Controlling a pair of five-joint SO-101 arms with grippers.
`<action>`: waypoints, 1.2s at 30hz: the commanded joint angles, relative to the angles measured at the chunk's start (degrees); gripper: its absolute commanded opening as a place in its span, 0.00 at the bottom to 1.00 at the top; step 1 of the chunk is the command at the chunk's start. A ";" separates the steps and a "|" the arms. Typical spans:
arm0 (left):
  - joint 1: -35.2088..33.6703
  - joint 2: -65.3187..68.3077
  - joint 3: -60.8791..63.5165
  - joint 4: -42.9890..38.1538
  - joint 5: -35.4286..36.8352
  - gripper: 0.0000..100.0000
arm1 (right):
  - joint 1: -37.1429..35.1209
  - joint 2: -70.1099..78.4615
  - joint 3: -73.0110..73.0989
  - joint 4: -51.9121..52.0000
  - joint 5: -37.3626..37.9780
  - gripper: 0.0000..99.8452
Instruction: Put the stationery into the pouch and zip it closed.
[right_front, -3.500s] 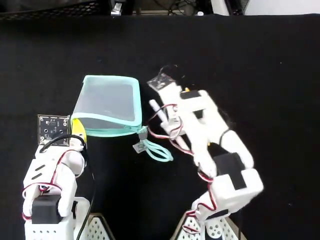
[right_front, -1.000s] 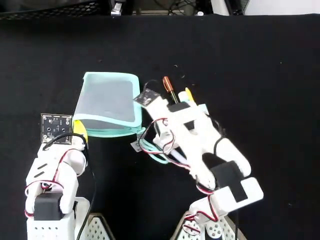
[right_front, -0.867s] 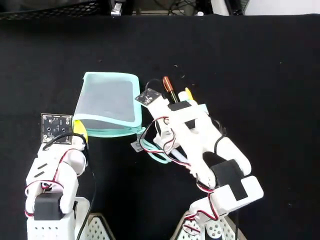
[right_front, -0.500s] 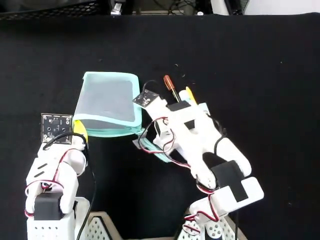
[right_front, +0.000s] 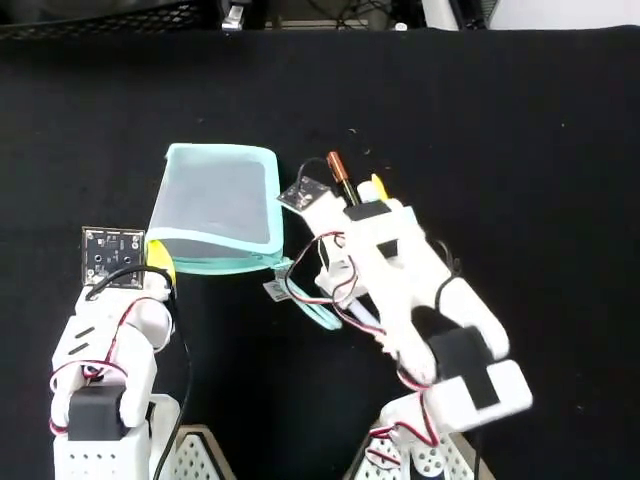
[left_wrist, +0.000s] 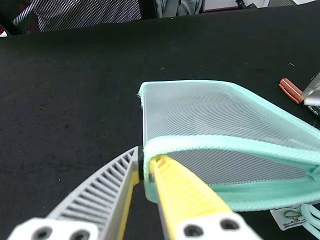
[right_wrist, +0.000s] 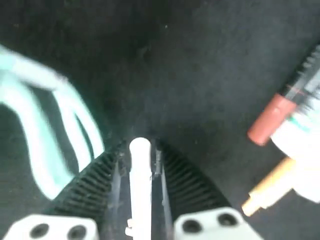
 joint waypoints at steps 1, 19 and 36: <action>-0.48 0.35 -0.31 -1.49 -0.35 0.03 | 0.18 -12.70 -1.19 4.48 -0.79 0.01; -0.48 0.26 -0.31 -1.41 -0.26 0.03 | 11.16 -16.22 12.79 -2.20 -0.35 0.01; -0.48 0.18 -0.31 -1.49 -0.35 0.03 | 9.05 -3.12 7.69 -1.67 2.55 0.15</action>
